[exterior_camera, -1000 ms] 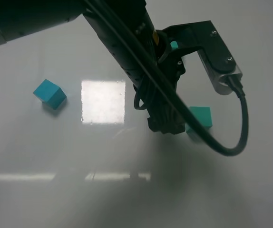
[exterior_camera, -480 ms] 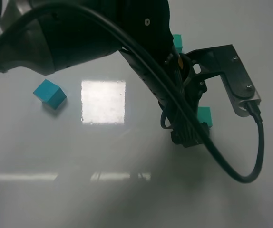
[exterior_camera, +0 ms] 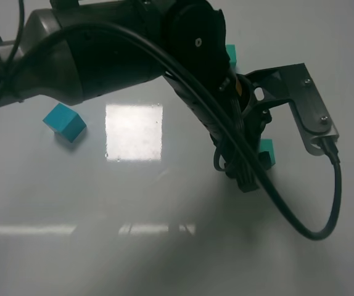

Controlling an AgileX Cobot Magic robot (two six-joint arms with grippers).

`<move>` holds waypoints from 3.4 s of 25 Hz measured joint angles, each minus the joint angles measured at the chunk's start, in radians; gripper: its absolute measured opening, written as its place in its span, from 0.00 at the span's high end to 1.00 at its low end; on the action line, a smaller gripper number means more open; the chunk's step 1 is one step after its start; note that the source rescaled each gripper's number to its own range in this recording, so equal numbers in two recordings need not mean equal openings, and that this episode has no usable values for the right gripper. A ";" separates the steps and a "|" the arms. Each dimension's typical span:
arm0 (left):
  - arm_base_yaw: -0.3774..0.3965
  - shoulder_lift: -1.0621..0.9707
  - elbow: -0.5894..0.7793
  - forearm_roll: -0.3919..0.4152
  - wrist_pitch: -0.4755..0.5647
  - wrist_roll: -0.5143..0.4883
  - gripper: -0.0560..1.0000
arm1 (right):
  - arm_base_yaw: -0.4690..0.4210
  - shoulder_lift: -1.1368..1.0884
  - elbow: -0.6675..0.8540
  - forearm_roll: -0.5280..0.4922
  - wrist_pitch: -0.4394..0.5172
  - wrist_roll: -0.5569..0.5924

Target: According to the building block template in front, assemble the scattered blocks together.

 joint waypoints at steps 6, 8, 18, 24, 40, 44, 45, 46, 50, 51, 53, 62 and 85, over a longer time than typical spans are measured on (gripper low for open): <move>0.000 0.007 0.000 0.025 0.002 0.000 0.67 | 0.000 0.000 0.000 0.000 0.000 0.000; 0.000 0.007 0.000 0.031 -0.006 -0.003 0.87 | 0.000 0.000 0.000 0.000 0.000 0.000; -0.001 0.000 0.000 0.110 -0.049 -0.176 0.94 | 0.000 0.000 0.000 0.000 0.000 0.000; -0.001 -0.081 0.000 0.146 0.002 -0.358 0.94 | 0.000 0.000 0.000 0.000 0.000 0.000; -0.001 -0.293 0.000 0.350 0.280 -0.778 0.94 | 0.000 0.000 0.000 0.000 0.000 0.000; -0.001 -0.319 0.000 0.463 0.311 -0.848 0.94 | 0.000 0.000 0.000 0.000 0.000 0.000; -0.001 -0.324 0.000 0.491 0.312 -0.866 0.94 | 0.000 0.000 0.000 0.000 0.000 0.000; -0.001 -0.329 0.000 0.515 0.313 -0.882 0.94 | 0.000 0.000 0.000 0.000 0.000 0.000; 0.016 -0.340 0.000 0.578 0.314 -0.907 0.94 | 0.000 0.000 0.000 0.000 0.000 0.000; 0.033 -0.341 0.000 0.571 0.314 -0.907 0.94 | 0.000 0.000 0.000 0.000 0.000 0.000; 0.079 -0.341 0.000 0.554 0.314 -0.907 0.94 | 0.000 0.000 0.000 0.000 0.000 0.001; 0.286 -0.342 0.000 0.400 0.315 -0.721 0.94 | 0.000 0.000 0.000 0.000 0.000 0.001; 0.403 -0.353 0.280 0.292 0.115 -0.679 0.94 | 0.000 0.000 0.000 0.000 0.000 -0.001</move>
